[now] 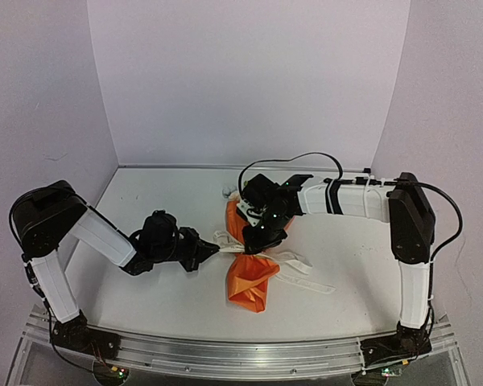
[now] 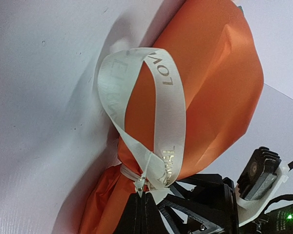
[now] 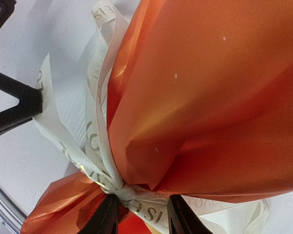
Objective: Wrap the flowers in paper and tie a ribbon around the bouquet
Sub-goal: Tie the half-tied ribbon around the folded bouquet.
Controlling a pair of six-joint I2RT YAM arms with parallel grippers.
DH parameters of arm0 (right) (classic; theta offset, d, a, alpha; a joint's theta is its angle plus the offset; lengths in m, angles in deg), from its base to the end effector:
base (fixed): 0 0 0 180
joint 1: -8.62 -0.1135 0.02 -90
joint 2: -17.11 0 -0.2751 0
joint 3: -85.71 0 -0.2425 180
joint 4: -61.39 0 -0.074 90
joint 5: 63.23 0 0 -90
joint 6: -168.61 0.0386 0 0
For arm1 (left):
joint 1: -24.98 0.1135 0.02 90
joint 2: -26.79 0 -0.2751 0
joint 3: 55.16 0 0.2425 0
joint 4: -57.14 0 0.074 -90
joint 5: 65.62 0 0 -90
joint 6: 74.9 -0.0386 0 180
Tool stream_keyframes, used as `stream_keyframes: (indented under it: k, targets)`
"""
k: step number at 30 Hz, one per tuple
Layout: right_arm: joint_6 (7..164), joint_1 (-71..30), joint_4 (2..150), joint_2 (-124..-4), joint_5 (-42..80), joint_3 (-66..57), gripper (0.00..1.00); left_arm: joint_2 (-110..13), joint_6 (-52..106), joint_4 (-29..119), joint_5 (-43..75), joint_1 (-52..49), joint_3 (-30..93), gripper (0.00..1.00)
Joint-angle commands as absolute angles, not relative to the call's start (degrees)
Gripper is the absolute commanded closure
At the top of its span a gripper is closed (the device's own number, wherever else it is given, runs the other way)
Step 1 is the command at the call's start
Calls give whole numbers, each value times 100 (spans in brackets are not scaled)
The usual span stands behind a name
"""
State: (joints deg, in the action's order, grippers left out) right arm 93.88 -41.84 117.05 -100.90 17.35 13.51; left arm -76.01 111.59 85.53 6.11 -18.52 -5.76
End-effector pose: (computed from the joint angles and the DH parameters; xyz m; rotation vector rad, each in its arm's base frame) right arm 0.2712 0.3385 0.2111 -0.9028 2.6821 0.5240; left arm 0.2280 -0.2331 0.1403 -0.8958 2.3774 -1.6517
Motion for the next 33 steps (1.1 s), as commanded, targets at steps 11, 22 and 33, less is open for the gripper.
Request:
stream_keyframes:
  k: [11,22,33]
  targets:
    - [9303,-4193,11861,-10165,2040,1523,64,-6348,10186,6799,954,-1420,-956,100]
    - [9285,-4191,11861,-10084,2048,1483,64,-5609,9579,5483,1114,-1098,-1461,100]
    - [9266,-4185,11861,-9991,2083,1412,64,-5085,9276,4656,1362,-901,-1727,100]
